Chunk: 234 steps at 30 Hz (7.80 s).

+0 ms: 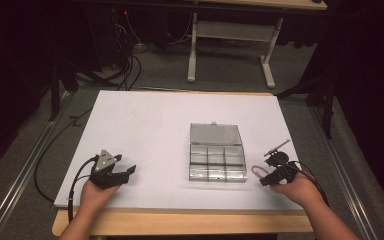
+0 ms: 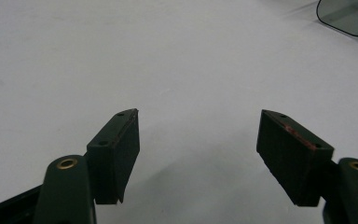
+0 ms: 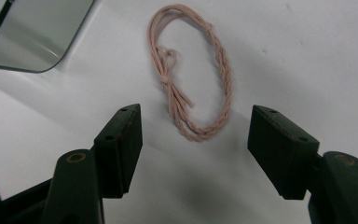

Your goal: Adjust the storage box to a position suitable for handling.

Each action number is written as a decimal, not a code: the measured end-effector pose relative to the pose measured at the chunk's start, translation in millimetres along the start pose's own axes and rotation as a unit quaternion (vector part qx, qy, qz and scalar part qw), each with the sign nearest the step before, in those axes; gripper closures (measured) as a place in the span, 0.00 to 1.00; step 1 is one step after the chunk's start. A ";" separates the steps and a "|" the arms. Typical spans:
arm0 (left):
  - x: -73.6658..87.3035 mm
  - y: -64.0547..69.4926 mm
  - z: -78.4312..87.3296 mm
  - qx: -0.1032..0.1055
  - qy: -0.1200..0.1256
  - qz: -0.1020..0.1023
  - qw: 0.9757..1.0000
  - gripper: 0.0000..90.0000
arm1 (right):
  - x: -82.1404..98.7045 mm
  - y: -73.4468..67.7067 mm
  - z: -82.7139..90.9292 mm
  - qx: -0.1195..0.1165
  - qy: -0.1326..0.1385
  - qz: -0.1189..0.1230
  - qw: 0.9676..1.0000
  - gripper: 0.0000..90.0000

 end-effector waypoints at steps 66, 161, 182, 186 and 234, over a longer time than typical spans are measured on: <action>0.1 0.8 0.0 0.002 0.000 -0.005 1.000 0.34 | -28.4 -1.0 1.9 -0.006 -0.037 0.052 0.998 0.95; -0.1 1.1 0.6 0.007 0.004 -0.005 1.000 0.34 | -79.0 -96.8 60.2 -0.018 -0.045 0.150 0.988 0.95; -0.1 0.9 0.9 0.011 0.006 -0.004 1.000 0.34 | -95.3 -116.7 43.1 -0.019 -0.056 0.192 0.980 0.95; -0.1 0.8 1.0 0.011 0.007 -0.004 1.000 0.34 | -97.8 -119.0 39.7 -0.017 -0.060 0.193 0.979 0.95; -0.2 0.8 1.1 0.012 0.008 -0.004 1.000 0.34 | -104.0 -128.7 9.5 -0.018 -0.095 0.190 0.977 0.94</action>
Point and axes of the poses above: each handheld gripper's, and its own axes: z roughly backward along the jaws, x roughly out of its underside, y roughly to its right, the point moved 6 cm from there along -z, roughly forward along the jaws, and after that the axes turned 14 degrees about -y, right-handed, at the moved point
